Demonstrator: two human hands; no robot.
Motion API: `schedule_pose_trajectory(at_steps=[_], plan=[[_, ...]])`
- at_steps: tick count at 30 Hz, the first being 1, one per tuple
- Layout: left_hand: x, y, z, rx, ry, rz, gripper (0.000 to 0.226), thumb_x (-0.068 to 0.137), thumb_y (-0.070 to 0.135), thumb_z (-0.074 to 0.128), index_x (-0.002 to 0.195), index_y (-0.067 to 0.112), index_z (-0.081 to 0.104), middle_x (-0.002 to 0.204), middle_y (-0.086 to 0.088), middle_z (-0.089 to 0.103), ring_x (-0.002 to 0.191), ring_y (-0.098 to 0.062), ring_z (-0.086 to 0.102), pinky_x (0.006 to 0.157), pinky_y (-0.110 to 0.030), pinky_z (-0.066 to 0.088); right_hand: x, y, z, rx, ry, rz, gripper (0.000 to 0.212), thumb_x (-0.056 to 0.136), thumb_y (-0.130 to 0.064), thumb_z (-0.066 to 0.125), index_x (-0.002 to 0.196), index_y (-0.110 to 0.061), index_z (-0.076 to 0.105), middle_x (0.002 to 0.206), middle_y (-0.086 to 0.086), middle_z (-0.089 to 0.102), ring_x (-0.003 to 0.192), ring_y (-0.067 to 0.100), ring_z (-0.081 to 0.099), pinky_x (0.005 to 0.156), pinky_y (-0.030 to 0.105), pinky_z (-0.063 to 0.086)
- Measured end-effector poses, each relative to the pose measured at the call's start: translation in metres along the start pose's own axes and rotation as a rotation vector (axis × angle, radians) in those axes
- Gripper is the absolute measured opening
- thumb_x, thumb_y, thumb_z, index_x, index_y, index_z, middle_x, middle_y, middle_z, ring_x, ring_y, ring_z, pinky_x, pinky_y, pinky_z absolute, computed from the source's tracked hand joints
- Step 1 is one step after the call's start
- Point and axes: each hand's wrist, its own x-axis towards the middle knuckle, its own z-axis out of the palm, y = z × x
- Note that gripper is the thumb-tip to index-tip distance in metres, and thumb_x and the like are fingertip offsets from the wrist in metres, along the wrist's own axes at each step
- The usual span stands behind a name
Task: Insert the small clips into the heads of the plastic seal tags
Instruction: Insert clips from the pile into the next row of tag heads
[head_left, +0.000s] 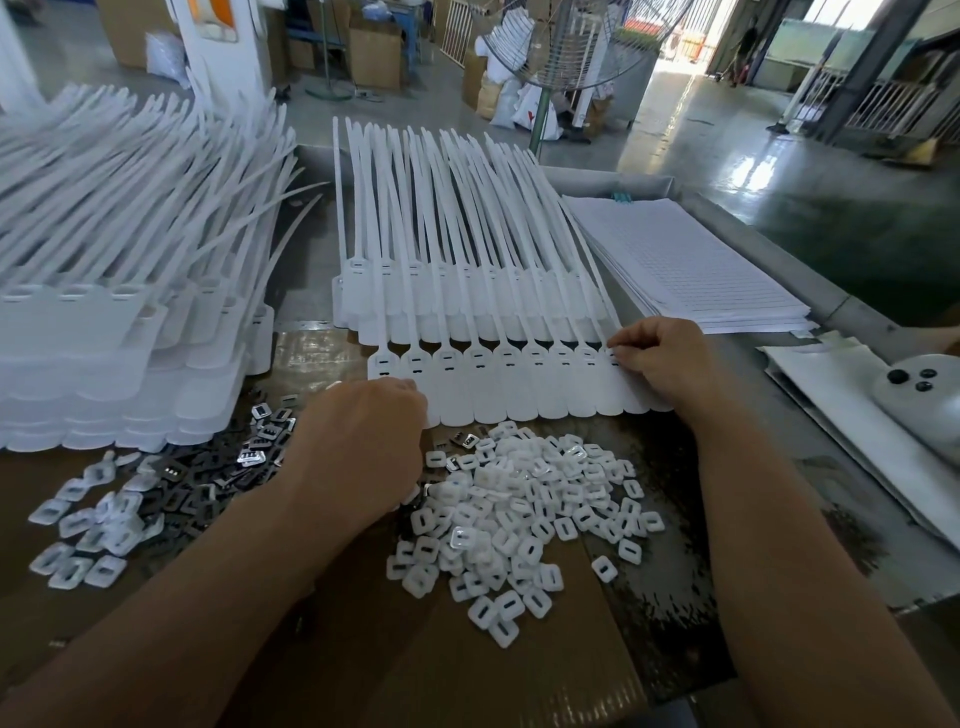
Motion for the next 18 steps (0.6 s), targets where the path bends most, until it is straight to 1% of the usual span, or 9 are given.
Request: schedule_pose_trajectory(at_steps=[1, 2, 5, 8, 10, 12, 14, 18], plan=[[0.0006, -0.0008, 0.0026, -0.009, 0.000, 0.009, 0.030, 0.084, 0.008, 0.044, 0.107, 0.017, 0.060, 0.106, 0.005, 0.063, 0.091, -0.013, 0.061, 0.077, -0.022, 0.048, 0.0008, 0.0003, 0.0003, -0.002, 0.005, 0.004, 0.010, 0.083, -0.002, 0.063, 0.084, -0.012, 0.066, 0.072, -0.010, 0.058, 0.069, 0.001, 0.051, 0.067, 0.016, 0.039], [0.0020, -0.0043, 0.0081, -0.004, 0.036, 0.028, 0.031, 0.084, 0.007, 0.044, 0.108, 0.017, 0.060, 0.107, 0.005, 0.063, 0.092, -0.013, 0.061, 0.078, -0.023, 0.048, 0.0014, 0.0003, 0.0006, -0.005, 0.010, 0.008, 0.011, 0.082, -0.003, 0.064, 0.082, -0.013, 0.067, 0.072, -0.009, 0.059, 0.070, 0.001, 0.051, 0.069, 0.018, 0.039], [0.0027, -0.0047, 0.0096, 0.007, 0.039, 0.049, 0.032, 0.084, 0.008, 0.043, 0.109, 0.017, 0.060, 0.109, 0.005, 0.062, 0.093, -0.012, 0.060, 0.079, -0.022, 0.048, 0.0033, 0.0002, 0.0009, -0.010, 0.037, 0.021, 0.015, 0.081, -0.004, 0.067, 0.075, -0.018, 0.068, 0.073, -0.011, 0.059, 0.071, 0.000, 0.052, 0.073, 0.020, 0.041], [0.0023, -0.0038, 0.0093, 0.005, 0.059, 0.047, 0.030, 0.083, 0.007, 0.043, 0.106, 0.017, 0.060, 0.103, 0.006, 0.062, 0.087, -0.011, 0.060, 0.073, -0.021, 0.047, 0.0035, -0.0004, -0.0002, -0.021, 0.041, 0.032, 0.021, 0.079, -0.007, 0.069, 0.069, -0.026, 0.066, 0.074, -0.013, 0.061, 0.074, 0.001, 0.054, 0.077, 0.021, 0.042], [0.0020, -0.0033, 0.0095, 0.009, 0.060, 0.042, 0.029, 0.081, 0.006, 0.043, 0.102, 0.017, 0.060, 0.100, 0.006, 0.062, 0.084, -0.012, 0.060, 0.068, -0.020, 0.045, 0.0042, -0.0005, -0.0015, -0.008, 0.034, 0.037, 0.026, 0.078, -0.006, 0.070, 0.066, -0.029, 0.065, 0.075, -0.012, 0.062, 0.076, 0.004, 0.057, 0.079, 0.023, 0.044], [0.0023, -0.0012, 0.0087, 0.012, 0.038, 0.026, 0.029, 0.081, 0.006, 0.043, 0.101, 0.017, 0.060, 0.100, 0.006, 0.062, 0.085, -0.013, 0.059, 0.065, -0.019, 0.041, 0.0050, -0.0014, -0.0023, 0.013, 0.027, 0.047, 0.027, 0.076, -0.004, 0.071, 0.068, -0.029, 0.064, 0.077, -0.009, 0.064, 0.079, 0.008, 0.059, 0.080, 0.024, 0.045], [0.0017, -0.0020, 0.0098, 0.016, 0.057, 0.032, 0.030, 0.081, 0.007, 0.043, 0.104, 0.018, 0.060, 0.102, 0.006, 0.062, 0.086, -0.012, 0.060, 0.065, -0.018, 0.039, 0.0052, -0.0013, -0.0024, 0.029, 0.019, 0.049, 0.027, 0.075, -0.002, 0.071, 0.070, -0.028, 0.064, 0.080, -0.006, 0.065, 0.083, 0.011, 0.060, 0.084, 0.025, 0.045], [0.0014, -0.0028, 0.0103, 0.003, 0.068, 0.031, 0.032, 0.082, 0.006, 0.041, 0.104, 0.017, 0.060, 0.103, 0.006, 0.063, 0.083, -0.011, 0.059, 0.065, -0.019, 0.042, 0.0030, 0.0010, -0.0060, 0.070, -0.007, 0.046, 0.024, 0.078, -0.005, 0.069, 0.073, -0.029, 0.066, 0.084, -0.009, 0.065, 0.087, 0.009, 0.059, 0.088, 0.028, 0.046]])
